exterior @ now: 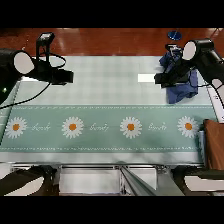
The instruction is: Fold the shirts.
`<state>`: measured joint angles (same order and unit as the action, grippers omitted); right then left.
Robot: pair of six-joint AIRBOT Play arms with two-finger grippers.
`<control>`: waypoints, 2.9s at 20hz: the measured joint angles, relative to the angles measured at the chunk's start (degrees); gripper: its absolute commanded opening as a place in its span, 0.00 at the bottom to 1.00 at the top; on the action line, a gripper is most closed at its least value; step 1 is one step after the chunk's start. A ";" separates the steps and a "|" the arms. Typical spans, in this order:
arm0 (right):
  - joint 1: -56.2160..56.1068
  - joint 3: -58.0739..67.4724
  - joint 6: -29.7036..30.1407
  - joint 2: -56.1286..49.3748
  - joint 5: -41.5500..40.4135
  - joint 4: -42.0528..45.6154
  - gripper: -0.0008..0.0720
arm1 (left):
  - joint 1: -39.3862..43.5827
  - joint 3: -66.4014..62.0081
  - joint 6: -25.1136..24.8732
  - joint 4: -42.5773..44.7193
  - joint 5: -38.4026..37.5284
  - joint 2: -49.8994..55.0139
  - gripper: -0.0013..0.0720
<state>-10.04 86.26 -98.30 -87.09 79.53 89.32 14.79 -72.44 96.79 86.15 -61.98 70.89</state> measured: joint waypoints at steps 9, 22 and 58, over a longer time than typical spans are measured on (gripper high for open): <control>0.00 0.00 0.00 0.02 0.00 -0.02 0.04 | -0.02 0.00 0.02 -0.02 0.02 0.00 0.04; 0.00 0.00 -0.17 0.00 -9.20 4.55 0.58 | 0.00 0.00 0.07 1.05 9.92 1.68 0.71; 10.54 31.28 15.63 13.44 -17.14 -22.32 0.04 | -11.45 30.62 -0.90 -10.03 1.27 -33.94 0.71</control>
<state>0.49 117.54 -82.67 -73.65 62.39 67.00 3.33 -41.82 95.90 76.12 -60.71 36.95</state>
